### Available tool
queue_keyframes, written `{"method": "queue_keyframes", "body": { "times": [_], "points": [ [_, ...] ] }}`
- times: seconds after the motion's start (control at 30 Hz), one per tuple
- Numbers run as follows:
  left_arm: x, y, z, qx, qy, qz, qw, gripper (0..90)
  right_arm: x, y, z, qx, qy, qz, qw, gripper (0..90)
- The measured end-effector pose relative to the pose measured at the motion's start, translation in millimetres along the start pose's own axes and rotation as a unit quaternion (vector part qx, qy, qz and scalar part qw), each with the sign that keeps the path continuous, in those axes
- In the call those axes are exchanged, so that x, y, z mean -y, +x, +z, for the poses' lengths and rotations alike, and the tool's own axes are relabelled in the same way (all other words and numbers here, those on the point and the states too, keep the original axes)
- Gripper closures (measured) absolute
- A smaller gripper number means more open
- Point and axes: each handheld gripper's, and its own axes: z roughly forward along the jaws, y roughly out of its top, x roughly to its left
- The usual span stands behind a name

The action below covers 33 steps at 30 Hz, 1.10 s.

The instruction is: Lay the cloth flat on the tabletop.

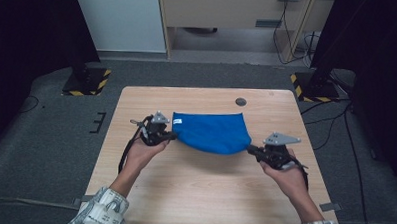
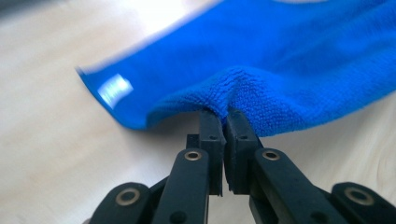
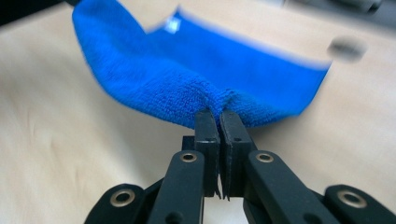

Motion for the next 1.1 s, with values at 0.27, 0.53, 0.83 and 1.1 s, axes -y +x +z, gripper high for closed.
{"method": "queue_keyframes", "body": {
  "times": [0.27, 0.53, 0.83, 1.1],
  "points": [
    [40.2, 10.8, 10.1, 0.016, 0.009, -0.034, 0.9992, 86.5, 40.8, 16.5, 16.3, -0.029, 0.047, 0.008, 0.9984, 87.5],
    [48.1, 7.8, 6.0, 0.036, -0.006, -0.032, 0.9988, 70.7, 40.4, 28.8, 23.9, -0.023, 0.058, -0.019, 0.9979, 59.0],
    [60.7, 0.2, 1.1, 0.041, -0.012, -0.015, 0.9990, 58.7, 30.7, 38.7, 31.2, -0.018, 0.033, -0.043, 0.9984, 44.8],
    [82.5, -5.9, -9.1, 0.042, -0.020, 0.000, 0.9989, 49.9, 26.1, 55.8, 46.5, -0.050, 0.014, -0.064, 0.9966, 64.9]
  ]
}}
